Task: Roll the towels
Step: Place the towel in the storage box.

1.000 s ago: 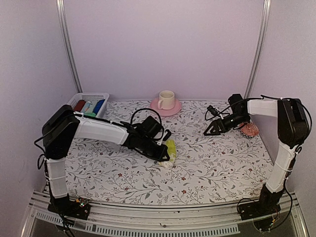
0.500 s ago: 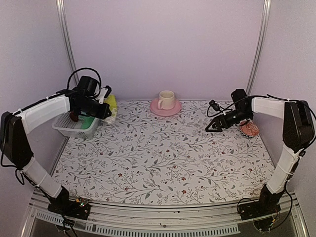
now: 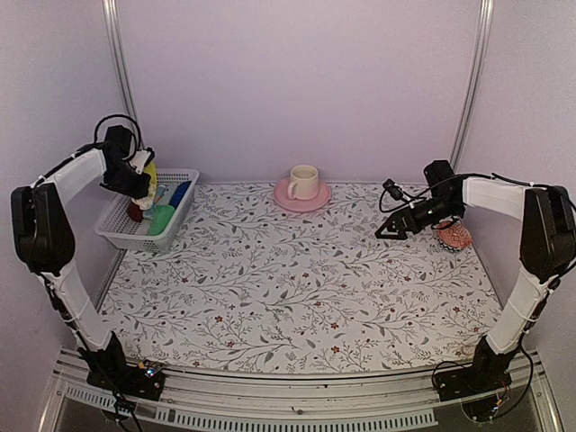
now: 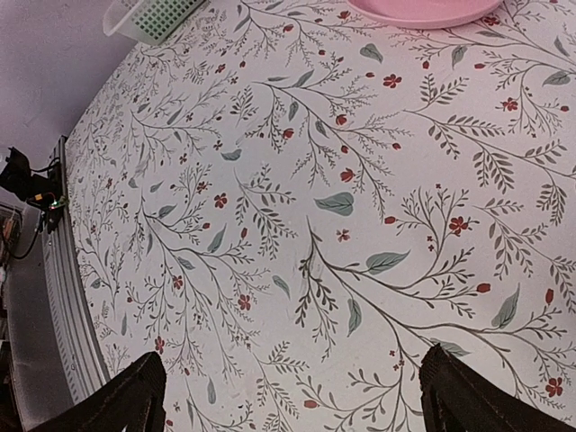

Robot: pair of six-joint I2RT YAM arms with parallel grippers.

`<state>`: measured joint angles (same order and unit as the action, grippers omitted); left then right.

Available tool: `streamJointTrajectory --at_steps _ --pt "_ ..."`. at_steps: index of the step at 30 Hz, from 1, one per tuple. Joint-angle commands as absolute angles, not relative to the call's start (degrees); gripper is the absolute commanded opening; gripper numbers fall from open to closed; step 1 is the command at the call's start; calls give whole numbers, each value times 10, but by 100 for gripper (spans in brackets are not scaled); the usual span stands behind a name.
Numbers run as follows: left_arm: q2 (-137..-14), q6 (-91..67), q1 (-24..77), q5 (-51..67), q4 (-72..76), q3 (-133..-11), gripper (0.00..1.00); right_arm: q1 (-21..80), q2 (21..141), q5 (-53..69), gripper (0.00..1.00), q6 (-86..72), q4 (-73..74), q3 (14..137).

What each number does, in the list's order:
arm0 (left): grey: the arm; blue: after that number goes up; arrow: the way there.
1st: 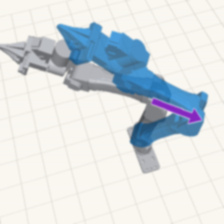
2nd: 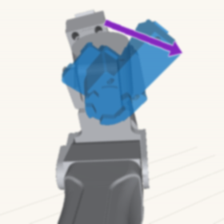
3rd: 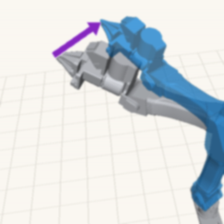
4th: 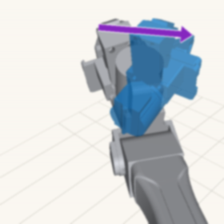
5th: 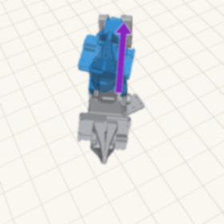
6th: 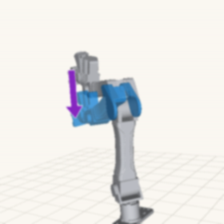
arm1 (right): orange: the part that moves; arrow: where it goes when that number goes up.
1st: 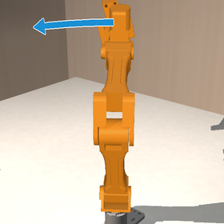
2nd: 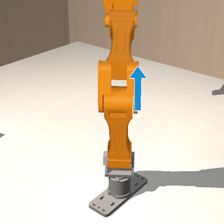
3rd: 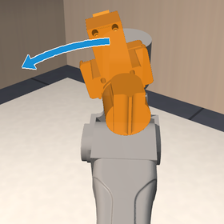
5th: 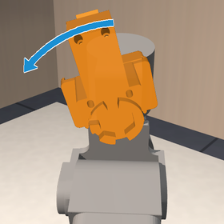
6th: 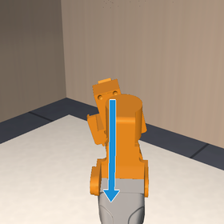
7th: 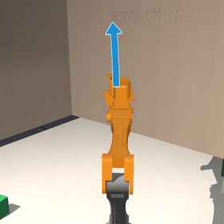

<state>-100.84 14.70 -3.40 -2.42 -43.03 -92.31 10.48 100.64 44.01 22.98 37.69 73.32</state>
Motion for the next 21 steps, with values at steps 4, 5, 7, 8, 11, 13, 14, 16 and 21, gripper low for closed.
streamJointTrajectory --at_steps 4,5,7,8,11,13,14,16,21 --pt "-1084 233 -70 -34 -501 -936 0 106 990 481 99 236 378 727" --pt "-1090 234 -76 -35 -506 -944 0 106 990 485 99 236 379 727" --pt "-1095 247 -86 -17 -507 -950 0 106 990 493 99 236 381 728" --pt "-1096 259 -92 -3 -507 -948 0 106 991 495 99 236 382 728" --pt "-1103 272 -124 51 -506 -944 0 107 986 498 99 237 383 729" --pt "-1111 277 -146 89 -505 -939 0 106 982 500 99 237 384 729" --pt "-1115 288 -152 104 -504 -933 0 106 981 502 99 237 384 729" --pt "-1126 293 -163 126 -500 -923 0 106 980 500 99 237 384 729" --pt "-1178 307 -176 174 -507 -929 0 106 983 498 99 238 384 729"
